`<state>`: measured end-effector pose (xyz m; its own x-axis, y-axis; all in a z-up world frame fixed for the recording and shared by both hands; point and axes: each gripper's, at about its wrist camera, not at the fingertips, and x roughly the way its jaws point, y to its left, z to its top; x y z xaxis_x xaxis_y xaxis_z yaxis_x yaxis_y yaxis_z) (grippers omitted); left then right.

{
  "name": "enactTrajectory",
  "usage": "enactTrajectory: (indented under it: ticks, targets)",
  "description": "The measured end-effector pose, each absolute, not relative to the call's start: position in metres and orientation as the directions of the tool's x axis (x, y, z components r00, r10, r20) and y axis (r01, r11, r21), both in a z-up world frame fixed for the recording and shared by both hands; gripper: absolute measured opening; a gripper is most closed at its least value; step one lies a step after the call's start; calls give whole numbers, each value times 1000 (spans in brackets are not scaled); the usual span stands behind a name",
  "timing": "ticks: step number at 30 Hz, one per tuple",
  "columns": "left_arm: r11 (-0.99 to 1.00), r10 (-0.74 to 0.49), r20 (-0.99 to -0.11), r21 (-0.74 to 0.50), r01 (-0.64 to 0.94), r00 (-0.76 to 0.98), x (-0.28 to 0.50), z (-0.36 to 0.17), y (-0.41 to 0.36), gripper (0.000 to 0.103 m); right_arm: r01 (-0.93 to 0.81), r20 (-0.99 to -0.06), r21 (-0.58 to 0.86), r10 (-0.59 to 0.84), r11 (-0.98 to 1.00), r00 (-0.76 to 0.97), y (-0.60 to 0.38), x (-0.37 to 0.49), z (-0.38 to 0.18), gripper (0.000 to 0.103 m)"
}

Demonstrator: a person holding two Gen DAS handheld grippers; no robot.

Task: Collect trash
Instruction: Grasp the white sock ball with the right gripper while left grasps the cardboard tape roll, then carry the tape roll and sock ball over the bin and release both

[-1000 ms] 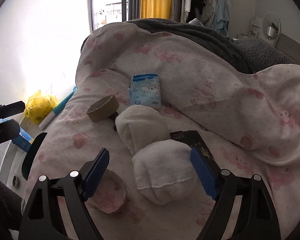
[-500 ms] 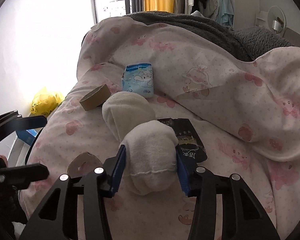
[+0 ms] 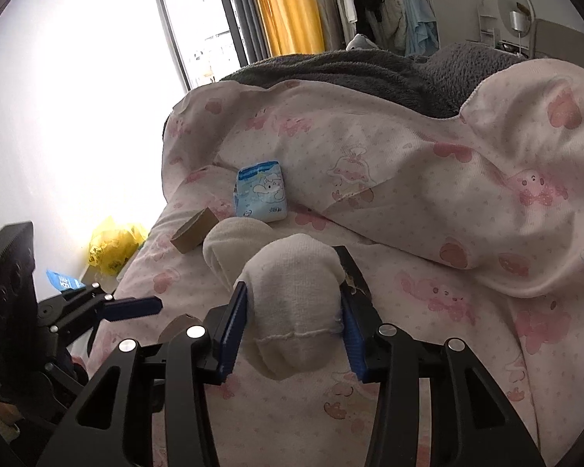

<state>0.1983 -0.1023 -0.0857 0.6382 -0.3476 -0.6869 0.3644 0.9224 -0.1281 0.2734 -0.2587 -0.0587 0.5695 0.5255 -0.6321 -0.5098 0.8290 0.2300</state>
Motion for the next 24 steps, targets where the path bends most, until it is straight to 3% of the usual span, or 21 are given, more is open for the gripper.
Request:
enactTrajectory:
  ticks: [5, 9, 11, 24]
  targets:
    - [925, -339, -694, -123, 360, 635, 202, -91, -106, 66, -510, -601, 264, 553, 819, 577, -262, 270, -48, 46]
    - [924, -343, -706, -135, 357, 620, 207, -98, -108, 62, -515, -593, 269, 561, 814, 578, -259, 269, -44, 46]
    - [927, -335, -709, -127, 354, 621, 208, -100, -109, 54, -514, -592, 271, 562, 813, 577, -256, 269, -42, 46]
    - [952, -294, -644, -132, 276, 706, 192, -76, -63, 53, -540, -555, 342, 628, 770, 545, -215, 270, -31, 46]
